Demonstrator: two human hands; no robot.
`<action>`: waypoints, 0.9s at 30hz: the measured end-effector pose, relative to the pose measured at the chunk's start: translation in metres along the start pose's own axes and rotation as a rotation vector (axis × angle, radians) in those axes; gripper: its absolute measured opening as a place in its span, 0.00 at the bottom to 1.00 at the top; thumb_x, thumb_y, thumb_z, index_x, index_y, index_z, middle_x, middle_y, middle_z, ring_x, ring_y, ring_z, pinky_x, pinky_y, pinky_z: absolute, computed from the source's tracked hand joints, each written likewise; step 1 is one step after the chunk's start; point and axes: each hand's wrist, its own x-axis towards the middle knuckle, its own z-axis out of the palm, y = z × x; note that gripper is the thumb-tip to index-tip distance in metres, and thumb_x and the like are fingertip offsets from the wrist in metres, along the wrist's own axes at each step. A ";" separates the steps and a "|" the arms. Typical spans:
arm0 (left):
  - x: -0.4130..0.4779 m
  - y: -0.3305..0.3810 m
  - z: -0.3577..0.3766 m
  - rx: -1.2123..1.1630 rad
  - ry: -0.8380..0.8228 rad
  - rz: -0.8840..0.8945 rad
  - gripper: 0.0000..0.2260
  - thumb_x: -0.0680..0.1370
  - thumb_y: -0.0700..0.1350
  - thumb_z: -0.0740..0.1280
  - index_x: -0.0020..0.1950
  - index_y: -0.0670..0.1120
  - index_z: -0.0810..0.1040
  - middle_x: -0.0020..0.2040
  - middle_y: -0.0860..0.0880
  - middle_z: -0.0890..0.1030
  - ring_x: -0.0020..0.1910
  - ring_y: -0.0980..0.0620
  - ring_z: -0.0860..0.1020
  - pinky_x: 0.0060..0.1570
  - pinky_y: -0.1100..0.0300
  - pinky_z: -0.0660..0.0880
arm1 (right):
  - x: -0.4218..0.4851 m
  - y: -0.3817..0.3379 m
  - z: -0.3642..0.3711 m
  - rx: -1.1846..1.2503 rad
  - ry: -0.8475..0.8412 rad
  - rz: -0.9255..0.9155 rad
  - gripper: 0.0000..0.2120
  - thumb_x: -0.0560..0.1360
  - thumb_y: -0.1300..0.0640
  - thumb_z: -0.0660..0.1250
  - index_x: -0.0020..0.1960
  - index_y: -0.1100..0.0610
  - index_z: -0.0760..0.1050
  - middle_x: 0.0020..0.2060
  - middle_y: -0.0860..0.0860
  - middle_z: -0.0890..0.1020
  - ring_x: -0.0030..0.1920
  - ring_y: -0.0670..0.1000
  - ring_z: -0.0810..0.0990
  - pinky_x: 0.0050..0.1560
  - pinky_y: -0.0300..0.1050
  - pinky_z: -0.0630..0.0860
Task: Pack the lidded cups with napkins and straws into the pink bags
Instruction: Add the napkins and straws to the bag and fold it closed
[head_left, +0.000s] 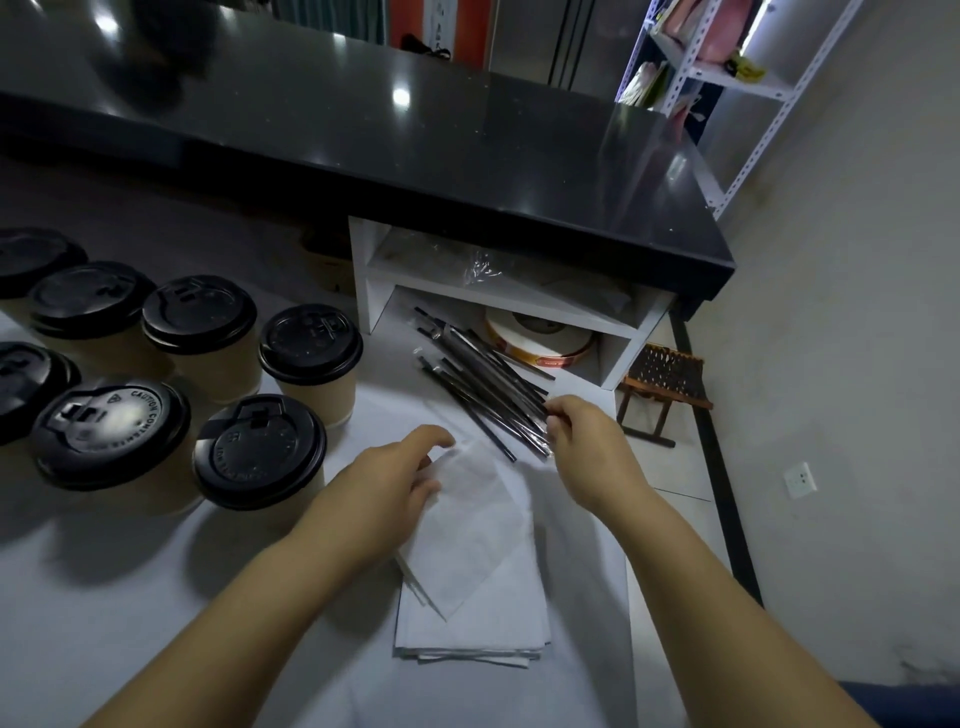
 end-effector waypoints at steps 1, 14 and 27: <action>-0.004 0.006 -0.005 -0.008 0.011 0.038 0.14 0.76 0.43 0.63 0.57 0.59 0.69 0.48 0.56 0.77 0.46 0.56 0.75 0.43 0.59 0.73 | -0.003 -0.002 -0.002 0.018 0.031 -0.014 0.13 0.80 0.60 0.56 0.61 0.57 0.74 0.46 0.49 0.77 0.46 0.49 0.75 0.44 0.40 0.69; -0.042 0.034 -0.139 0.123 0.262 0.402 0.08 0.73 0.40 0.67 0.51 0.45 0.81 0.46 0.52 0.80 0.44 0.58 0.77 0.46 0.69 0.71 | -0.035 -0.095 -0.041 0.110 0.404 -0.357 0.13 0.74 0.63 0.68 0.59 0.57 0.79 0.45 0.46 0.79 0.45 0.43 0.76 0.48 0.32 0.73; -0.173 -0.093 -0.312 0.294 0.480 0.378 0.18 0.70 0.38 0.72 0.58 0.47 0.76 0.41 0.55 0.76 0.37 0.54 0.77 0.36 0.62 0.76 | -0.096 -0.292 0.047 0.093 0.508 -0.477 0.07 0.69 0.65 0.74 0.47 0.59 0.84 0.38 0.50 0.79 0.38 0.49 0.78 0.42 0.34 0.71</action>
